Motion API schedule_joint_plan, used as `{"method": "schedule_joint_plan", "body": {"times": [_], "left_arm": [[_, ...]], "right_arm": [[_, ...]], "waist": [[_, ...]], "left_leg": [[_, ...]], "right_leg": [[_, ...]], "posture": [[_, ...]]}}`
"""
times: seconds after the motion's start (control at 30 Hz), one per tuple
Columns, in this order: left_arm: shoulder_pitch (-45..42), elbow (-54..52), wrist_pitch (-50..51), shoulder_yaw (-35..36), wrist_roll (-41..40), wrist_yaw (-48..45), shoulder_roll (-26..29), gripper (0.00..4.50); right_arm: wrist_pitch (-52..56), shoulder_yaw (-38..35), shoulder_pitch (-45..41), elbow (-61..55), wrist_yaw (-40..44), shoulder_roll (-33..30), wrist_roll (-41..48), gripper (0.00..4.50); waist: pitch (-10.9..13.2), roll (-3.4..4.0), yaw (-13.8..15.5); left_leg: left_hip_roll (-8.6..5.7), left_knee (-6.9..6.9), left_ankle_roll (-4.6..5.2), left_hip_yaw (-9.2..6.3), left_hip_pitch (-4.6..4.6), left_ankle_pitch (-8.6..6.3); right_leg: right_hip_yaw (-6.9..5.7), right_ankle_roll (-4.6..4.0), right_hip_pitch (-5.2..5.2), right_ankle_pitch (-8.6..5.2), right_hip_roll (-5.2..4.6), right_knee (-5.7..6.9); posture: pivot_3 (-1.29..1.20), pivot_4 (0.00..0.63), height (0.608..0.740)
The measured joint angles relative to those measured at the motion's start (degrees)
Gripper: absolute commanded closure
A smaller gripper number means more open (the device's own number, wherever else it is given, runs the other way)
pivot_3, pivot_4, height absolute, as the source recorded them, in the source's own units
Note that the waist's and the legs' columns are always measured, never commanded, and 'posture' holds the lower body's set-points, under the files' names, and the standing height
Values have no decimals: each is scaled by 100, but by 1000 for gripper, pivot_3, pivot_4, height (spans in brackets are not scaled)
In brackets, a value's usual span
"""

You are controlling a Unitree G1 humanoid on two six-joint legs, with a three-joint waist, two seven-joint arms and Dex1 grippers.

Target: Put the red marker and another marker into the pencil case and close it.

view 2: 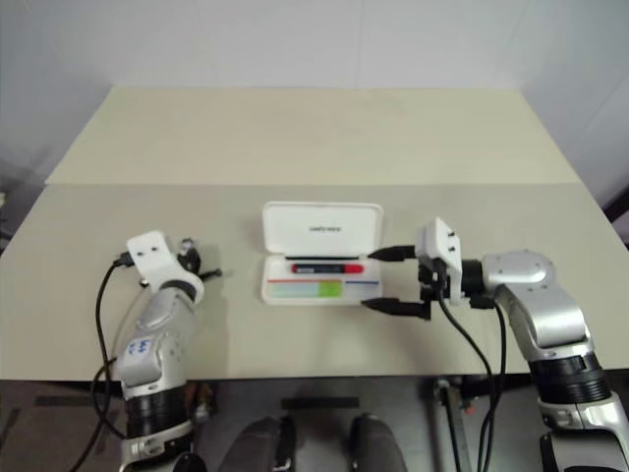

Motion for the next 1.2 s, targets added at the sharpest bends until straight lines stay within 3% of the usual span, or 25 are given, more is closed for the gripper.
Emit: {"method": "schedule_joint_plan", "body": {"times": [0.3, 0.4, 0.53, 0.67, 0.9, 1.2], "left_arm": [[-253, -554, 202, 22, -1302, -1640, 959, 4212], [-341, -616, 129, -110, -1799, -2793, 1630, 4212], [-620, -618, -124, -218, -2452, -4182, 2101, 4212], [-678, -628, -434, -1011, -2691, -6048, 2745, 4212], [-1370, 562, -1174, -2341, -2059, -7439, 2755, 4212], [-1936, 2391, -2458, -3426, -768, -7943, 2108, 4212]], "right_arm": [[-100, -555, 303, -199, -10, -221, 165, 0], [-79, -711, 603, -392, -52, -311, 244, 0], [-58, -893, 783, -493, -215, -347, 278, 0], [50, -1094, 1094, -760, -414, -406, 327, 0], [280, -1567, 1574, -1245, -862, -463, 447, 0], [643, -2059, 2145, -1944, -1309, -517, 689, 0]], "waist": [[0, 0, 31], [0, 0, 27], [0, 1, 23], [0, 2, 23], [0, 2, 41], [0, 2, 38]], "left_leg": [[0, -2, -2, 0, -1, 0], [0, -5, -30, 4, -1, 16], [-1, -4, -30, 7, 0, 15], [-1, -14, -33, 9, 0, 18], [-4, -6, -16, 6, -1, 16], [-3, -4, -5, 8, -9, 11]], "right_leg": [[1, 0, 1, 0, 1, -6], [0, 0, 1, 0, 1, -11], [3, 1, 3, 0, 0, -14], [5, -1, 2, 0, 5, -24], [9, 4, 8, 2, 3, -28], [-1, 10, 4, 5, 5, -39]], "posture": [[0, 150, 740], [0, 150, 740], [0, 150, 740], [0, 150, 740], [0, 150, 740], [0, 150, 740]]}}
